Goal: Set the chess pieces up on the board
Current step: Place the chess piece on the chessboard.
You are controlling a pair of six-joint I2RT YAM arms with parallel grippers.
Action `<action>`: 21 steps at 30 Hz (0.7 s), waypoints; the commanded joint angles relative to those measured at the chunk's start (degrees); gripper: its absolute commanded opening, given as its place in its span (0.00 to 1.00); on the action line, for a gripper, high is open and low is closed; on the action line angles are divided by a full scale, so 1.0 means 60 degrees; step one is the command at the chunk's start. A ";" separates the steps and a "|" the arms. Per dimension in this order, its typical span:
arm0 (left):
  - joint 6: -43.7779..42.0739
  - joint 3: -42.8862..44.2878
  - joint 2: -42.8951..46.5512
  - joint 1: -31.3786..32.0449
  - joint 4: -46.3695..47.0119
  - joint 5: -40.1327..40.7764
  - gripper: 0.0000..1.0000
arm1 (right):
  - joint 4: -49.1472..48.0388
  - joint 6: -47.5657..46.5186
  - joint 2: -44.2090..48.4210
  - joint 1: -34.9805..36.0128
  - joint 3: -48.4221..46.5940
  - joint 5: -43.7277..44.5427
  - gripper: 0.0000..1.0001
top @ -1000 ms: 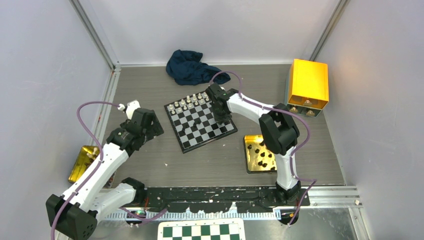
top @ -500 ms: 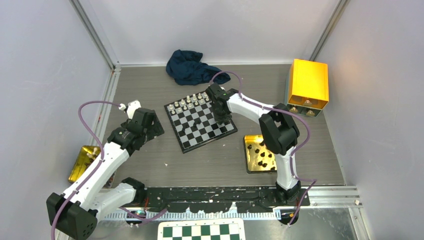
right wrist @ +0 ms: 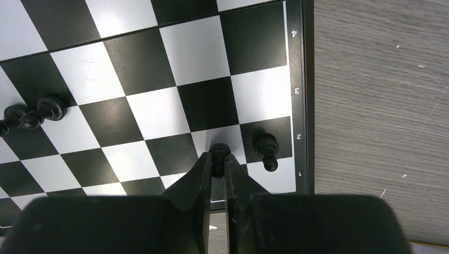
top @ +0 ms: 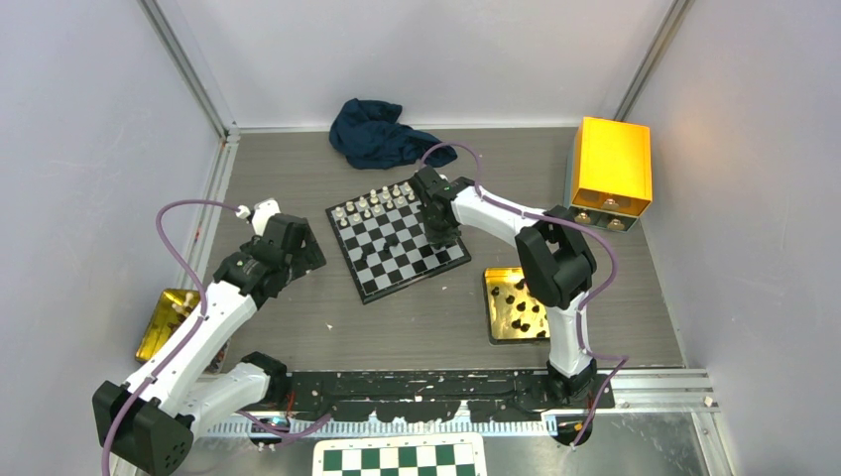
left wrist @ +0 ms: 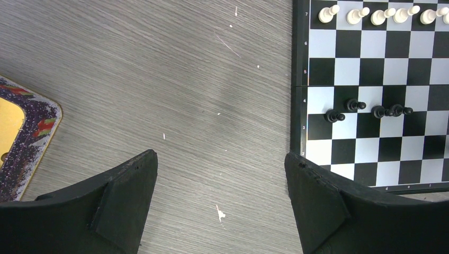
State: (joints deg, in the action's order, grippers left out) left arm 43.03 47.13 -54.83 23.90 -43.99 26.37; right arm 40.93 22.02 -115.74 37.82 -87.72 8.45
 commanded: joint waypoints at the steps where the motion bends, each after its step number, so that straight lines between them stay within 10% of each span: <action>1: 0.0007 0.0347 0.0027 0.0021 0.0277 0.0078 0.90 | -0.0039 0.0123 0.0576 0.0052 0.0030 -0.0122 0.05; 8: 0.0007 0.0320 0.0041 0.0029 0.0259 0.0078 0.90 | -0.0068 0.0102 0.0586 0.0051 0.0034 -0.0119 0.31; 21: 0.0034 0.0259 0.0085 0.0030 0.0295 0.0016 0.90 | -0.0009 -0.0090 0.0675 0.0053 -0.0235 0.0081 0.35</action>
State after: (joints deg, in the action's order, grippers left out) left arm 43.05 47.13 -54.89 23.90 -43.97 26.33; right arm 40.93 22.35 -115.74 37.82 -87.20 8.25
